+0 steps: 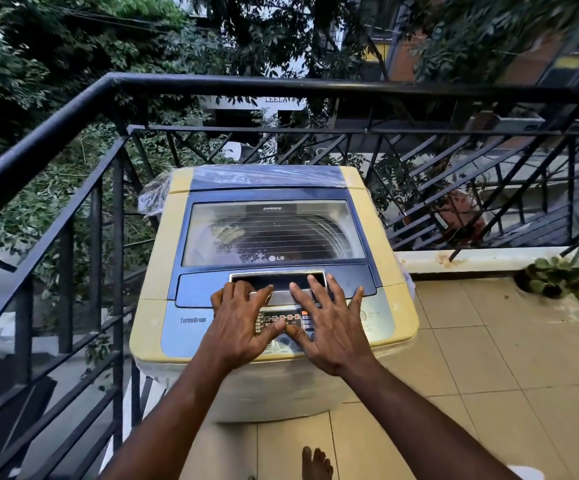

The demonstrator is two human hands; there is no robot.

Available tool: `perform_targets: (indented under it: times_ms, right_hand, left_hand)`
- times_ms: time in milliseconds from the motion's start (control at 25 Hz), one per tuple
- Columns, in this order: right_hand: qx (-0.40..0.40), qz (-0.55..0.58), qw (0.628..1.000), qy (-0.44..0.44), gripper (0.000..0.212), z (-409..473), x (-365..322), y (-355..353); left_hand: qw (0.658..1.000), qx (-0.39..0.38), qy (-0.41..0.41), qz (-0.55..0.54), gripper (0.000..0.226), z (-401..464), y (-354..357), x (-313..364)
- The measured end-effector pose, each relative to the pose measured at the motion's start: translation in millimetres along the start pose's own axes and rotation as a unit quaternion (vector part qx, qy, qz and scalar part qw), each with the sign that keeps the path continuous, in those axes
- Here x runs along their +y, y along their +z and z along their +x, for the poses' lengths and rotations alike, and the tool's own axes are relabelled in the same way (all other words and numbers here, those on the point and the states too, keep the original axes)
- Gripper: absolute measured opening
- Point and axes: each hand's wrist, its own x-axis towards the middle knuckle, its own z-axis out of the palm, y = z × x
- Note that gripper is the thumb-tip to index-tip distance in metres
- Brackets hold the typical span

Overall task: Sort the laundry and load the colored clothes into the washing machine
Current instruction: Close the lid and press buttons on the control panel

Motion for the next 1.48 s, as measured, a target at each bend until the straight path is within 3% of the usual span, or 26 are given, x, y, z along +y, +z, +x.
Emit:
perform_targets:
  times_ms: [240,520,840,1320,1480]
  right_hand:
    - [-0.052,0.024,0.998,0.002,0.083,0.1,0.5,-13.8]
    - [0.013,0.028,0.999,0.044,0.089,-62.6,26.6,-12.7]
    - [-0.018,0.021,1.000,0.001,0.086,-103.4,43.2,-11.7]
    - [-0.038,0.017,0.997,0.065,0.094,-112.8,35.2,-12.9]
    - [-0.031,0.026,0.996,0.083,0.092,-117.4,30.4,-9.7]
  left_hand:
    - [0.999,-0.043,0.012,0.008,0.085,-15.4,-9.8,2.7]
    - [0.999,-0.022,-0.025,0.012,0.086,-75.8,-7.5,-0.8]
    - [0.995,-0.021,-0.090,0.038,0.088,-110.5,3.7,30.3]
    - [0.996,-0.008,-0.086,-0.003,0.105,-129.5,-35.1,-8.5]
    - [0.998,-0.024,-0.053,-0.004,0.097,-128.7,-26.9,-8.4]
